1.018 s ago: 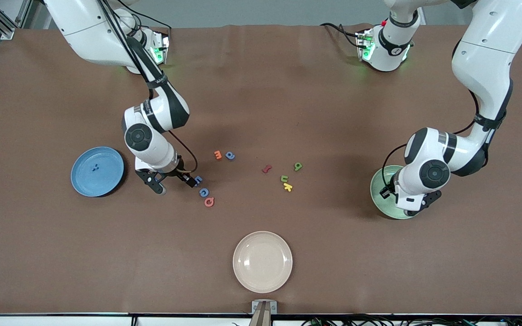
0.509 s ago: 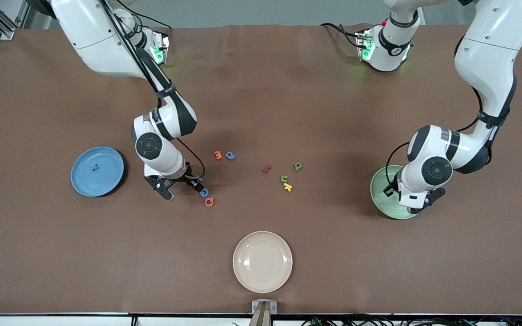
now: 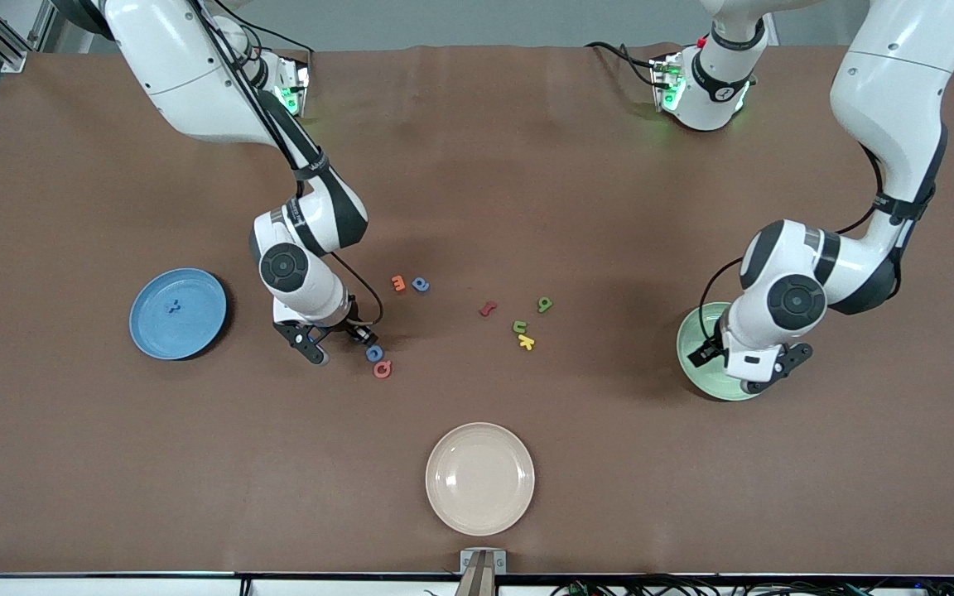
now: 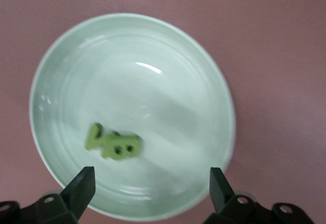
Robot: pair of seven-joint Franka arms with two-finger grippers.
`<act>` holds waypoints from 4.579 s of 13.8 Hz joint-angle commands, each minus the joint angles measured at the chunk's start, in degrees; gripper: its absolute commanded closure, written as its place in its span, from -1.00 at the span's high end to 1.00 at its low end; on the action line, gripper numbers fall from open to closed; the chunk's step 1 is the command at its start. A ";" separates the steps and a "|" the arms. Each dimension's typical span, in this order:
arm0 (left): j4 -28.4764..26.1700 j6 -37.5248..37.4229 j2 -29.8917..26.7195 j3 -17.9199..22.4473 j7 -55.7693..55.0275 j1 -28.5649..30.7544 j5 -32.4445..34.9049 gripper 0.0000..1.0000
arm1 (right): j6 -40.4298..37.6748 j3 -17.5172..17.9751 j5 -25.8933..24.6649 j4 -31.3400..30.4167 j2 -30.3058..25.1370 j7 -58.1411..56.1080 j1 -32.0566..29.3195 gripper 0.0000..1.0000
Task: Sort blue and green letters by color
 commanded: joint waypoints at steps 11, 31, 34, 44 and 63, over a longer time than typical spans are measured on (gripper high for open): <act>19.68 -1.47 14.64 -1.24 -29.41 -24.71 -0.13 0.61 | -6.68 -0.62 0.23 -5.50 -9.14 -22.47 -8.42 -0.84; 23.46 -1.04 20.97 -0.97 -30.02 -29.74 -0.57 -0.39 | -0.19 -0.62 -1.96 -15.97 -12.06 -79.30 -31.21 -0.74; 23.46 -1.04 20.45 -0.97 -29.85 -29.65 -0.48 -0.80 | -0.28 -0.62 -1.96 -15.89 -11.80 -78.95 -31.03 0.38; 23.11 -11.47 9.38 -3.08 -22.40 -19.56 -0.39 -1.00 | -6.17 -0.27 -1.79 -12.81 -13.73 -50.69 -22.08 0.93; 2.55 -14.13 2.52 -3.70 17.88 7.26 0.13 -0.80 | -8.54 -0.44 -2.14 12.48 3.22 -82.19 1.66 0.99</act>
